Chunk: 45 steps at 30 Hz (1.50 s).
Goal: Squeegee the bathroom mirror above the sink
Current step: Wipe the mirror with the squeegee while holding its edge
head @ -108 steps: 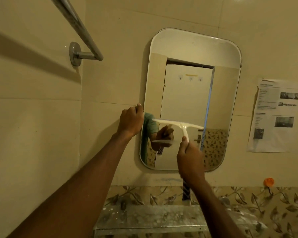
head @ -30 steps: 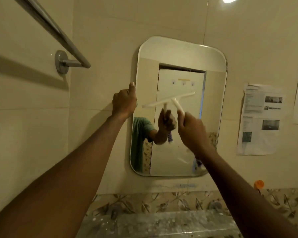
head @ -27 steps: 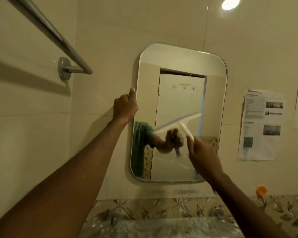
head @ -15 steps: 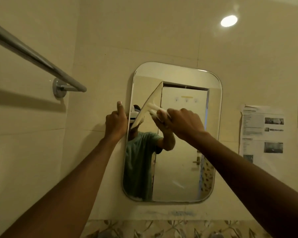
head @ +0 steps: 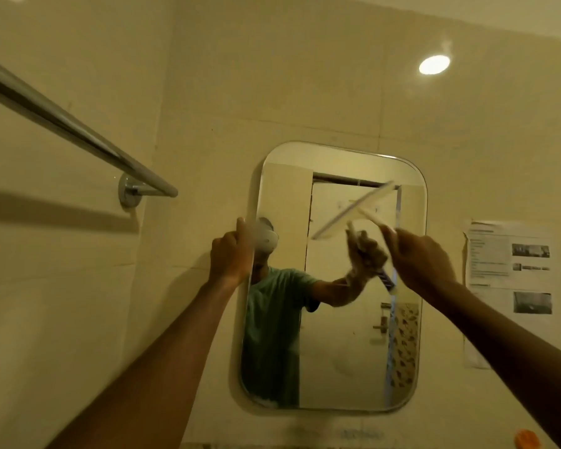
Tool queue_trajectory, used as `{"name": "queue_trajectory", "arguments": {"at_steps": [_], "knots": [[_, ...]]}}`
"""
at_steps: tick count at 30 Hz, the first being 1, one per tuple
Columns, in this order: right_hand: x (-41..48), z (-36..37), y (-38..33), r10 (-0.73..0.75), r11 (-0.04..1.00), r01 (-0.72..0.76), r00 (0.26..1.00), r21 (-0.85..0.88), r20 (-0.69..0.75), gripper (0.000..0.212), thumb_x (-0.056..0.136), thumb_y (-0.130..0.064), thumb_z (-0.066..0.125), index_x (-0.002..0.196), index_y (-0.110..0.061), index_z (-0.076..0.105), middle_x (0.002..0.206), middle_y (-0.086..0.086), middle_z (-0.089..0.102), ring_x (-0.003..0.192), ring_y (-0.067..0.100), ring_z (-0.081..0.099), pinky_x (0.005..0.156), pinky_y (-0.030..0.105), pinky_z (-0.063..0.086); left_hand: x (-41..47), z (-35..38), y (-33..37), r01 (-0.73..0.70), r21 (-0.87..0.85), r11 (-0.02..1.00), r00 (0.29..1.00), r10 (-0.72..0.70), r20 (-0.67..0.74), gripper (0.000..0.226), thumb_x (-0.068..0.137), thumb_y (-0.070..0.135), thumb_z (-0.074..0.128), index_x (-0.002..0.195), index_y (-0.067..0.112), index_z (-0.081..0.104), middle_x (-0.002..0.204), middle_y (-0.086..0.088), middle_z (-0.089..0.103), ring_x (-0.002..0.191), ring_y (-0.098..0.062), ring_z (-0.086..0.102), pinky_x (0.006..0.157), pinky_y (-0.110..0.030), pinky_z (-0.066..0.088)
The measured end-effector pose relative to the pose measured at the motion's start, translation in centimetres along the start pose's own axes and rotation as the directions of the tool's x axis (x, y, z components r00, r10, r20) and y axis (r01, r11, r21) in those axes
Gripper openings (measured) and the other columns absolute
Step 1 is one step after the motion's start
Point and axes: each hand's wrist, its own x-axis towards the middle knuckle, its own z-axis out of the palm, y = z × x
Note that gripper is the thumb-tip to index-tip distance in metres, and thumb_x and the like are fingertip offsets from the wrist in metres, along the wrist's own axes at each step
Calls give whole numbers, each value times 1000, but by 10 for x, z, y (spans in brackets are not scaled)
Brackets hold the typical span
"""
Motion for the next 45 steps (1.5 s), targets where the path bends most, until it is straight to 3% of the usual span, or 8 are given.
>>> {"name": "queue_trajectory", "arguments": {"at_steps": [6,9,14,19,23,29,33,45], "knots": [[92,1,-107,-80,990,83,996,113,-29,51,99,-52,30,89,-12,61,62,-1,59,45,10,55,44,19,39,1,1,-7,-94,13,995,995,95,-35,60,103,41,23,58,15,53,57,-2,56,56,-13,57,53,-20,38],[90,-8,-77,-96,995,97,995,32,-34,37,100,-45,35,87,-19,58,58,-6,53,44,5,51,42,16,33,3,2,-10,-128,23,992,990,129,-63,61,103,40,22,56,16,52,58,-3,56,59,-15,57,58,-24,41],[30,-26,28,115,991,-108,989,76,-98,61,92,-59,22,64,-12,49,49,3,47,39,15,39,44,23,31,7,0,-7,-175,86,981,983,179,-35,59,103,39,23,67,7,58,72,-8,58,69,-16,54,71,-27,38],[27,-33,26,62,997,-57,993,51,-105,69,94,-64,18,66,-11,52,46,4,46,38,18,40,42,24,32,33,-8,1,-146,122,982,988,139,65,65,101,45,24,71,3,64,74,-15,68,71,-25,64,67,-30,50],[71,-32,-38,-109,989,90,982,-119,-157,59,101,-46,23,89,-9,67,44,0,44,35,14,42,40,18,27,50,-7,20,-42,-123,992,999,37,-37,65,99,46,28,71,3,67,70,-16,71,61,-28,68,69,-41,60],[124,-34,-126,-278,947,264,959,-183,-53,47,102,-34,33,65,-16,55,45,-3,38,39,13,35,44,22,22,52,3,44,108,-336,936,992,-123,-23,72,93,59,17,107,8,65,107,-15,68,96,-31,64,91,-48,52],[117,-29,-100,-215,963,207,976,-172,-32,47,98,-31,37,53,-17,39,50,0,39,45,18,36,45,24,24,59,2,45,131,-365,922,990,-137,9,67,98,50,19,92,5,68,90,-16,71,76,-28,69,72,-38,58],[92,-49,22,-43,993,26,988,-117,-147,53,97,-33,34,56,-6,51,42,5,41,36,19,34,43,24,34,66,6,36,-27,-200,979,997,11,-79,61,98,41,24,74,4,65,77,-16,71,73,-32,69,79,-49,57]]}}
